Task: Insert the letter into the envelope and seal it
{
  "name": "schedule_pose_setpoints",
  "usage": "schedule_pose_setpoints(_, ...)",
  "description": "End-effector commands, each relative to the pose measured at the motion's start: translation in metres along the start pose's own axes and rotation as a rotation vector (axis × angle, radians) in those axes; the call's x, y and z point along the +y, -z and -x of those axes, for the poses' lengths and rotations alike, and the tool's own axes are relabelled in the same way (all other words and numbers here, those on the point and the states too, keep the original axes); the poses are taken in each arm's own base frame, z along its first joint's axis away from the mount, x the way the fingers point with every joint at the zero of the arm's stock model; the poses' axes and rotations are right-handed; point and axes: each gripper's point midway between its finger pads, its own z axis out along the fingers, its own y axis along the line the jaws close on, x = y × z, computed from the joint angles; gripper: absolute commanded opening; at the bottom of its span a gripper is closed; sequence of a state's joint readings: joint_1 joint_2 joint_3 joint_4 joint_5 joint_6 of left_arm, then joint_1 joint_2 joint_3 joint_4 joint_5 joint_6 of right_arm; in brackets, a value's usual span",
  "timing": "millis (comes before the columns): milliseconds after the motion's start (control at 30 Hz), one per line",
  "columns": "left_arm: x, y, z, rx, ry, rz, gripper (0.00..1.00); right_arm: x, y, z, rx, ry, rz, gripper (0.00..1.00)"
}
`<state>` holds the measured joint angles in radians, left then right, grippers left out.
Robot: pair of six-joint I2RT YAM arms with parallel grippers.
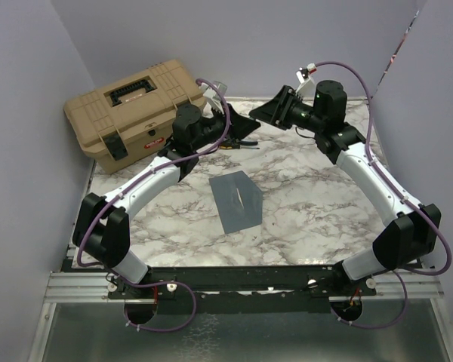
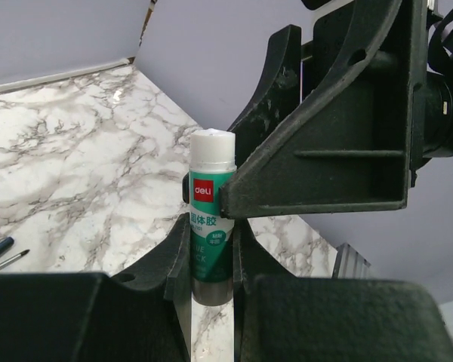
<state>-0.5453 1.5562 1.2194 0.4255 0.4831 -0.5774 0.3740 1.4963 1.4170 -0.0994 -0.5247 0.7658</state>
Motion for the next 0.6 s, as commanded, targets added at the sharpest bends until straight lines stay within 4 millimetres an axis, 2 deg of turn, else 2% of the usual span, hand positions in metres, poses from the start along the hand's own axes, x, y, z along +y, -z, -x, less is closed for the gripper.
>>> schedule_pose_setpoints(0, -0.021, 0.006, 0.0, 0.008, 0.005, -0.09, 0.0, 0.017, -0.002, 0.005, -0.001, 0.057, 0.074, 0.44)
schedule_pose_setpoints(167, -0.026, 0.01, -0.004, 0.023, 0.004, -0.111, 0.0, 0.012, -0.005, 0.002, 0.013, 0.07, 0.069, 0.34)
schedule_pose_setpoints(300, -0.027, 0.012, -0.001, 0.013, 0.01, -0.105, 0.03, 0.015, -0.004, 0.0, 0.026, 0.087, 0.087, 0.14)
schedule_pose_setpoints(333, -0.027, 0.012, 0.0, 0.011, 0.017, -0.104, 0.08, 0.016, -0.003, -0.001, 0.031, 0.092, 0.094, 0.09)
schedule_pose_setpoints(367, -0.027, 0.013, 0.002, 0.008, 0.026, -0.103, 0.18, 0.017, -0.003, -0.002, 0.036, 0.099, 0.1, 0.05)
schedule_pose_setpoints(467, -0.023, 0.015, 0.007, 0.006, 0.066, -0.098, 0.53, 0.021, 0.002, -0.007, 0.055, 0.141, 0.129, 0.0)
schedule_pose_setpoints(500, -0.022, 0.016, 0.009, 0.007, 0.075, -0.101, 0.59, 0.022, 0.003, -0.009, 0.065, 0.163, 0.138, 0.0)
schedule_pose_setpoints(567, -0.022, 0.02, 0.01, 0.023, 0.078, -0.125, 0.64, 0.026, 0.007, -0.011, 0.086, 0.196, 0.154, 0.0)
